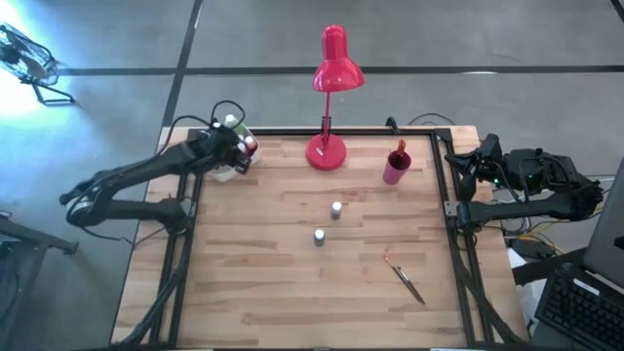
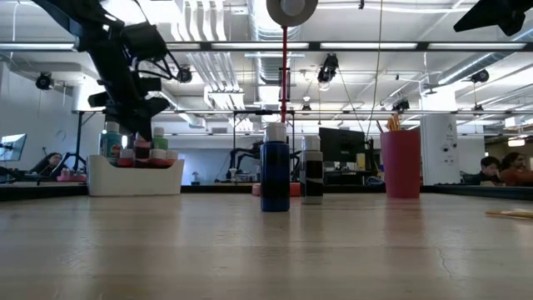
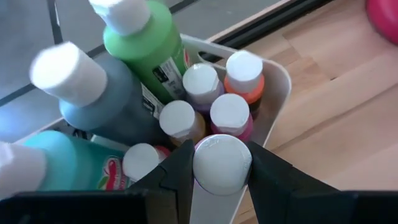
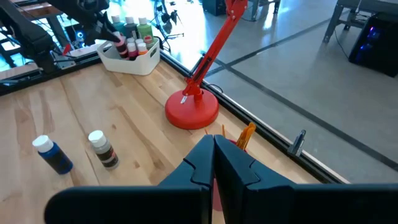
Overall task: Pick & Place Paint Supplies
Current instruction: Put the light pink paint bottle into the white bin
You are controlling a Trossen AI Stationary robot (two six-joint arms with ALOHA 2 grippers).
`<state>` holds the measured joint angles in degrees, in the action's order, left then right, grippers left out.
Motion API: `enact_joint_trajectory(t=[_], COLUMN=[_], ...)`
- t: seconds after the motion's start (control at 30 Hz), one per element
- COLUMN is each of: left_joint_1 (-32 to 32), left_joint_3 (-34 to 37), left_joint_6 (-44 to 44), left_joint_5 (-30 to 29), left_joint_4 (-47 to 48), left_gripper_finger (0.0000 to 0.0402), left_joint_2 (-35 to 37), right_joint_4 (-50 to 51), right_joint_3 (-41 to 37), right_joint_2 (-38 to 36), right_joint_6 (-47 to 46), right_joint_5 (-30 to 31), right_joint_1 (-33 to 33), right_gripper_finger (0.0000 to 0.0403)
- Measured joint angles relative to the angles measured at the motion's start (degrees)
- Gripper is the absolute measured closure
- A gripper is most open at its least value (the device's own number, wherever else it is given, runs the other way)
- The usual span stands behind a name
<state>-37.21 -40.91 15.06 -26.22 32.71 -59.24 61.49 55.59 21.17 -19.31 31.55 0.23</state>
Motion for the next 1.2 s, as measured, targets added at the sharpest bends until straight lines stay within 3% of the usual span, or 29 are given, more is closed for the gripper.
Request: enact_joint_trajectory(t=[0.47,0.9,1.2], left_joint_1=[-0.07,-0.55,-0.81], left_joint_3=[0.21,5.42,4.54], left_joint_6=[3.53,3.99,2.47], left_joint_5=[-1.92,-1.84,-2.13], left_joint_4=[-1.89,-9.77,-9.18], left_gripper_finger=[0.0281,0.0278,0.0161], left_joint_2=[-6.06,-6.93,-6.91], right_joint_4=[0.0,0.0,0.0], right_joint_3=[0.0,0.0,0.0], right_joint_2=[0.0,0.0,0.0], right_joint_6=[0.0,0.0,0.0], right_joint_5=[0.0,0.0,-0.01], right_joint_1=[0.0,0.0,0.01], right_gripper_finger=[0.0394,0.0394,0.0394])
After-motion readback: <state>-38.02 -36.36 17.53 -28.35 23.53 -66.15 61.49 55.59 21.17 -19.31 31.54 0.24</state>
